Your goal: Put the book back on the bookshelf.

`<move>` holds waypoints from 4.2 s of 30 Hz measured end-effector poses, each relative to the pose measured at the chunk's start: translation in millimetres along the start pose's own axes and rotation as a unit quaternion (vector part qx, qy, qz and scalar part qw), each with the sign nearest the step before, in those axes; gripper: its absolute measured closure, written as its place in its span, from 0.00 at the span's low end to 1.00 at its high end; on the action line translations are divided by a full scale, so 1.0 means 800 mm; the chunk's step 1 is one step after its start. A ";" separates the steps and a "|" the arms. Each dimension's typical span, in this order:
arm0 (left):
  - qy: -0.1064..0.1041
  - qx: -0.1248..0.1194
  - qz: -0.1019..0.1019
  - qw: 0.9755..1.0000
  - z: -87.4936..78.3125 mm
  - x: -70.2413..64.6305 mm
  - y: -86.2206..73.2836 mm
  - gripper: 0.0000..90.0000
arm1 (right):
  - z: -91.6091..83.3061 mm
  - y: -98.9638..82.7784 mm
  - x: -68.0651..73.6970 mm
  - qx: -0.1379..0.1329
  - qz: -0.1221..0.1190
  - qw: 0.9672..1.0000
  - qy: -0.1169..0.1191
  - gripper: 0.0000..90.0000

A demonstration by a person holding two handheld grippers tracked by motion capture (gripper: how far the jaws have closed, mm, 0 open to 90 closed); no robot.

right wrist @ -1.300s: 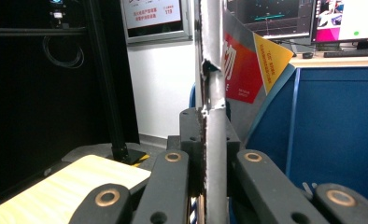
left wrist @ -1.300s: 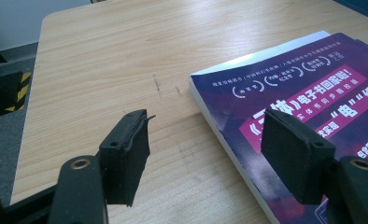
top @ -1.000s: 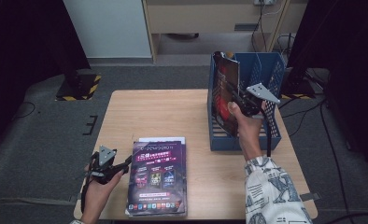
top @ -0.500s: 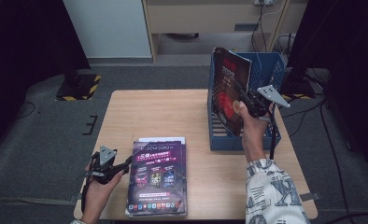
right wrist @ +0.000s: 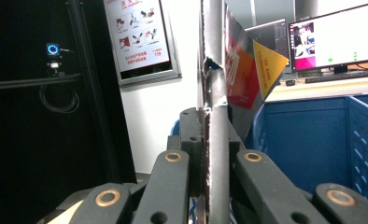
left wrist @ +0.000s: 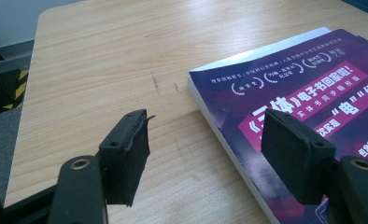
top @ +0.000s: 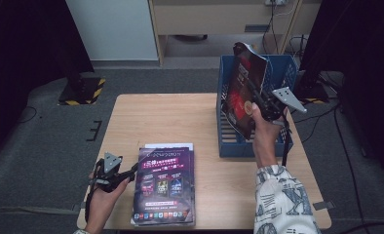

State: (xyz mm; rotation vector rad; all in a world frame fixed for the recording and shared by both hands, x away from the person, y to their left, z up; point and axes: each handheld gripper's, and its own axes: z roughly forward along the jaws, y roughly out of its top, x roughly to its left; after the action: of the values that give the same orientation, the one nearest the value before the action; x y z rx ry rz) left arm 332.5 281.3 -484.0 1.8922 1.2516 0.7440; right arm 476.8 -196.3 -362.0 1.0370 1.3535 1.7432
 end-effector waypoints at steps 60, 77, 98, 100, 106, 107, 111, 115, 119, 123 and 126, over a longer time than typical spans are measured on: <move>-0.002 -0.010 -0.005 1.000 -0.007 0.004 0.002 0.36 | 0.016 -0.050 0.006 0.025 -0.011 1.000 0.005 0.96; 0.003 -0.013 0.001 1.000 -0.009 0.005 0.004 0.36 | 0.011 -0.058 0.019 0.114 -0.042 0.993 -0.007 0.95; 0.001 -0.012 0.004 1.000 -0.009 0.003 0.004 0.36 | -0.004 -0.059 0.009 0.137 -0.034 0.990 -0.019 0.94; 0.001 -0.012 0.004 1.000 -0.009 0.003 0.004 0.36 | -0.005 -0.059 0.009 0.140 -0.035 0.989 -0.019 0.93; 0.000 -0.011 0.004 1.000 -0.009 0.003 0.004 0.36 | -0.005 -0.059 0.010 0.152 -0.044 0.987 -0.023 0.89; 0.001 -0.011 0.004 1.000 -0.009 0.003 0.004 0.36 | -0.004 -0.059 0.010 0.154 -0.046 0.987 -0.023 0.89; 0.000 -0.012 0.004 1.000 -0.009 0.003 0.005 0.36 | -0.003 -0.059 0.009 0.161 -0.046 0.986 -0.030 0.88; 0.000 -0.011 0.004 1.000 -0.008 0.003 0.004 0.36 | -0.004 -0.058 0.005 0.163 -0.044 0.985 -0.033 0.87; 0.000 -0.011 0.005 1.000 -0.008 0.002 0.005 0.36 | -0.002 -0.056 0.003 0.168 -0.040 0.984 -0.035 0.85; -0.001 -0.010 0.005 1.000 -0.008 0.002 0.005 0.36 | 0.002 -0.052 0.002 0.175 -0.040 0.983 -0.036 0.82; -0.001 -0.011 0.005 1.000 -0.008 0.002 0.005 0.36 | 0.008 -0.047 0.002 0.186 -0.038 0.981 -0.040 0.76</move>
State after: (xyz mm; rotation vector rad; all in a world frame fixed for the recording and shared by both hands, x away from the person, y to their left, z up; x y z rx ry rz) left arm 329.8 283.6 -477.2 1.8833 1.2290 0.7577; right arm 484.0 -184.1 -397.4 1.2230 1.6828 1.4072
